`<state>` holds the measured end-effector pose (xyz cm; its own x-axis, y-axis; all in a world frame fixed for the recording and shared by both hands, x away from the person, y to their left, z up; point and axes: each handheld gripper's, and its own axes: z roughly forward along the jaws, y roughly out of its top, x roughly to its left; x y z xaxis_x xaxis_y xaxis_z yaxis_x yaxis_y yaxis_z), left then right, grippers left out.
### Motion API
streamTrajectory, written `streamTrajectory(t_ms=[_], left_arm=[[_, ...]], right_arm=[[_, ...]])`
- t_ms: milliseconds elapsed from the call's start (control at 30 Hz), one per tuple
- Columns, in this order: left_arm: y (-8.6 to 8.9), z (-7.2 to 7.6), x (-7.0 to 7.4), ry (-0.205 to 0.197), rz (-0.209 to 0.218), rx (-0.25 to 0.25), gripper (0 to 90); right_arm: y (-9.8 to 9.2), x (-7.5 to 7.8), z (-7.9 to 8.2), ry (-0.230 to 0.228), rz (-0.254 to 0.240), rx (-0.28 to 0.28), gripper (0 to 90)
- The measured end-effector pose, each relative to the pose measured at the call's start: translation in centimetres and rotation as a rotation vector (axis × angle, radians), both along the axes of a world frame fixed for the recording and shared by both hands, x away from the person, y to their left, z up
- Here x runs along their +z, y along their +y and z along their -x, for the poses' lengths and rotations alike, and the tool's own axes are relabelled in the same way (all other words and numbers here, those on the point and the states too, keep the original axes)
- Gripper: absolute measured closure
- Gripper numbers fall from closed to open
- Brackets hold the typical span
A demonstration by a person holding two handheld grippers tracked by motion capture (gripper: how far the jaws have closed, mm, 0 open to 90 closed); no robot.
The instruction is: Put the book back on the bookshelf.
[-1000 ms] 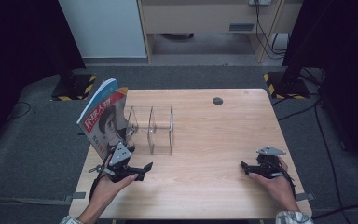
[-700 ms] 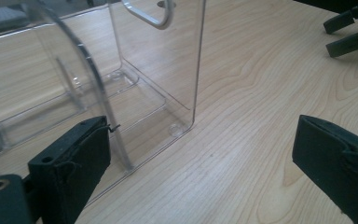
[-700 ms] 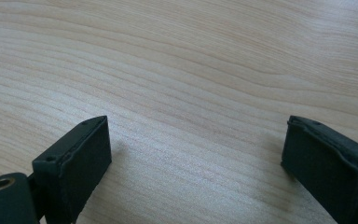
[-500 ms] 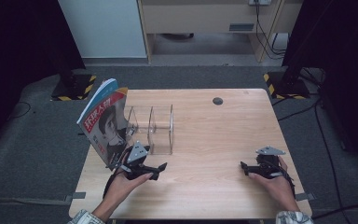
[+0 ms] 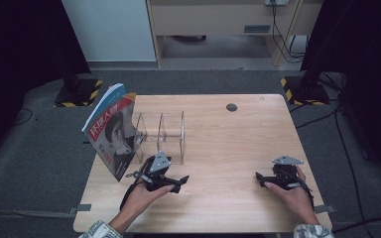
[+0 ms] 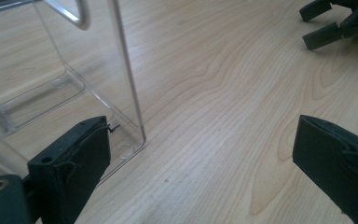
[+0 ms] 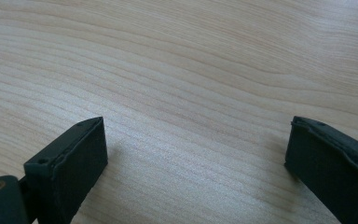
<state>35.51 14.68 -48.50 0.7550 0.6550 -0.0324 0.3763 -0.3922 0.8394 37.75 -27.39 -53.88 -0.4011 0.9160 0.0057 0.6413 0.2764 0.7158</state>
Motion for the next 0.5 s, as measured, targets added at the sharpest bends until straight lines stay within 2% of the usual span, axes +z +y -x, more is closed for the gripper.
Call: streamTrajectory(t_ms=[233,500], left_arm=[[-1.5,0.0,-0.4,0.010,-0.011,-0.023,4.2],[-3.5,0.0,-1.1,0.030,-0.046,-0.052,4.6]], right_arm=[[0.0,0.0,0.0,-0.001,0.001,0.000,5.7],[0.0,0.0,0.0,0.002,0.001,0.001,5.8]])
